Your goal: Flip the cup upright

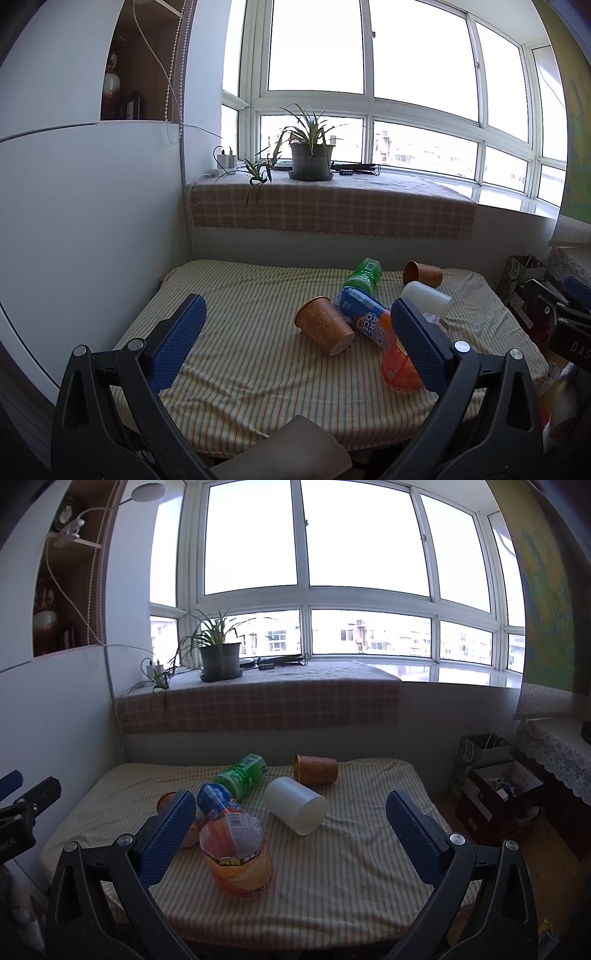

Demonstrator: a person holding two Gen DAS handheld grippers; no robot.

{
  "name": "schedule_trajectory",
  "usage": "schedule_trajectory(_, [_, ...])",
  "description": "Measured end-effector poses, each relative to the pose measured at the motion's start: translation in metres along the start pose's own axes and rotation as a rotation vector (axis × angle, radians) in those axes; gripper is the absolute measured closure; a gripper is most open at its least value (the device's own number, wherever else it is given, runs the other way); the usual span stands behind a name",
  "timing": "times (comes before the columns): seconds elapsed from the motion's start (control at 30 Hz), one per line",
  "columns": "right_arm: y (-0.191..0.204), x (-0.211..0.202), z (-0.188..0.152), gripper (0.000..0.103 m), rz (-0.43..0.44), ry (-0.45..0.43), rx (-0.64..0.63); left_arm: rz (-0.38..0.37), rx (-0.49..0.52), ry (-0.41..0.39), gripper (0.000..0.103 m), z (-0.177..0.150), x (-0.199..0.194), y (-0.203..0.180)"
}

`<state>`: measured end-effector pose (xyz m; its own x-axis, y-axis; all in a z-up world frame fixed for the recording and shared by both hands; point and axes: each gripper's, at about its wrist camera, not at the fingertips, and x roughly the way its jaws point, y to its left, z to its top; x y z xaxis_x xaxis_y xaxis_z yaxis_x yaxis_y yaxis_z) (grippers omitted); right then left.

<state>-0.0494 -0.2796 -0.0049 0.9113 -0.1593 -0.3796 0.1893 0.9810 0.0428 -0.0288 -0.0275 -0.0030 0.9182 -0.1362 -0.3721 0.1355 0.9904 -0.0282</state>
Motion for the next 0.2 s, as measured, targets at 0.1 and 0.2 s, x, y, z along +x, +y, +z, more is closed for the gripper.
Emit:
schedule_trajectory(0.1, [0.0, 0.0, -0.0001, 0.001, 0.0, 0.0, 0.0, 0.009, 0.003, -0.007, 0.001, -0.0005, -0.0003, -0.0001])
schedule_trajectory(0.2, [-0.0003, 0.0011, -0.0002, 0.001, 0.0, 0.003, 0.002, 0.021, 0.01, -0.019, 0.001, -0.0013, -0.0017, -0.0009])
